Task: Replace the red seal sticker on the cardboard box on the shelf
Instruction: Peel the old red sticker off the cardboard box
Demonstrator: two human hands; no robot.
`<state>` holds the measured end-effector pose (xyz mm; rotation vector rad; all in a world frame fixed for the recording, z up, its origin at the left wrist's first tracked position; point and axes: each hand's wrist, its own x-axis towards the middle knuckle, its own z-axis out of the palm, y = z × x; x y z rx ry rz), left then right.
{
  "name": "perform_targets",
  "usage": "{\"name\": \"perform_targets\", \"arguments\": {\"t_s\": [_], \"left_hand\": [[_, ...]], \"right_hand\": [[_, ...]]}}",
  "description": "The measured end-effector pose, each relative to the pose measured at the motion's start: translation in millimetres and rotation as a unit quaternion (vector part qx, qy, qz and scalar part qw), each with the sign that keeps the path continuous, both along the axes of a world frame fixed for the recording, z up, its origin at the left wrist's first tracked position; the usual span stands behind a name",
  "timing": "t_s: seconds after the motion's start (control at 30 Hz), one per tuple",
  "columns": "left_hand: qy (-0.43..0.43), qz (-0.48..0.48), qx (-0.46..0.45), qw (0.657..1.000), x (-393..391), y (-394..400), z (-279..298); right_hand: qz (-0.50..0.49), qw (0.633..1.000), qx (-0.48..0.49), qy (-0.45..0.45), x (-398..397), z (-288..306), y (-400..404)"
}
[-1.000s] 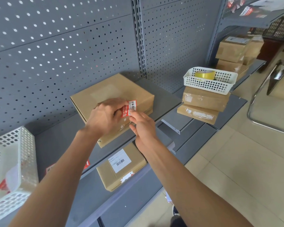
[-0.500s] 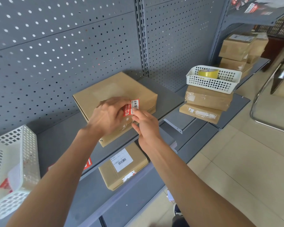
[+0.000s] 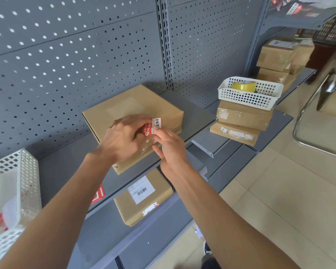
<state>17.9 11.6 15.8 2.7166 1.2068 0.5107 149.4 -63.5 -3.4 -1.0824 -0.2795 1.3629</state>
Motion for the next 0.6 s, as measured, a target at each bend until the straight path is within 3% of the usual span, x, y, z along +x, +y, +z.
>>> {"name": "perform_targets", "arguments": {"t_s": [0.2,0.47,0.6], "left_hand": [[0.010,-0.014,0.000,1.000,-2,1,-1],[0.029,0.020,0.071,0.997,4,3,-10],[0.022,0.011,0.090,0.996,6,-1,-10]], "right_hand": [[0.002,1.000,-0.007,-0.007,2,2,1],[0.000,1.000,0.001,-0.020,3,0,3],[0.024,0.994,0.014,-0.105,7,-4,-3]]}}
